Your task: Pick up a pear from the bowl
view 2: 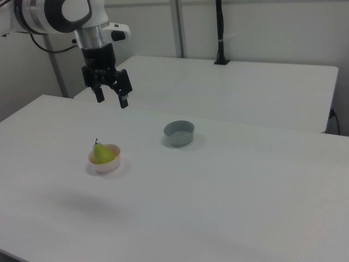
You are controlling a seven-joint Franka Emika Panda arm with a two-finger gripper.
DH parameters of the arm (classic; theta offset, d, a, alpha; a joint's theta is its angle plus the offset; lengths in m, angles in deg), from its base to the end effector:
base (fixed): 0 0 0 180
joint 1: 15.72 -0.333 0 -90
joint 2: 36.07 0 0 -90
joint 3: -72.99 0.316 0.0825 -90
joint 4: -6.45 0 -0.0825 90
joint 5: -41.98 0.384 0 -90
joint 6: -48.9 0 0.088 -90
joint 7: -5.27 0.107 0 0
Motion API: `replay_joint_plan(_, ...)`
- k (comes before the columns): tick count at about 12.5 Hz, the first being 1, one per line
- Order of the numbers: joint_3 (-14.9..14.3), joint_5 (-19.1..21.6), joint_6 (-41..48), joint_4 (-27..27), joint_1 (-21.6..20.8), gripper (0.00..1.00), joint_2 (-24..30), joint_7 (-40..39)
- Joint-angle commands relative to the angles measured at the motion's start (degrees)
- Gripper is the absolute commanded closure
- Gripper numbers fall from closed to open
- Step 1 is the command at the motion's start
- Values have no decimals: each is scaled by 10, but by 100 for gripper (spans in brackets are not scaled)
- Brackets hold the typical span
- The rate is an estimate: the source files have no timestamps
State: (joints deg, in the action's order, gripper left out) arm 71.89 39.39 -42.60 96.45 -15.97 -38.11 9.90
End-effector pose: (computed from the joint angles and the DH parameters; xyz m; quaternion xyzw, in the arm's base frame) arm 0.5672 -0.0130 0.6069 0.9986 -0.0471 -0.0039 0.0231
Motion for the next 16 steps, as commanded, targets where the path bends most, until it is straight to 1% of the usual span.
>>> replay_joint_plan(1, 0, 9, 11, 0, -1, 0, 4, -16)
replay_joint_plan(6, 0, 9, 7, 1, -1, 0, 4, -19)
replay_joint_plan(8, 0, 10, 7, 2, -4, 0, 4, -47)
replay_joint_plan(9, 6, 11, 6, 4, -7, 0, 4, -51)
replay_joint_plan(13, 8, 24, -8, 6, -44, 0, 3, -51)
replay_joint_plan(16, 8, 23, -21, 7, -92, 0, -9, -45)
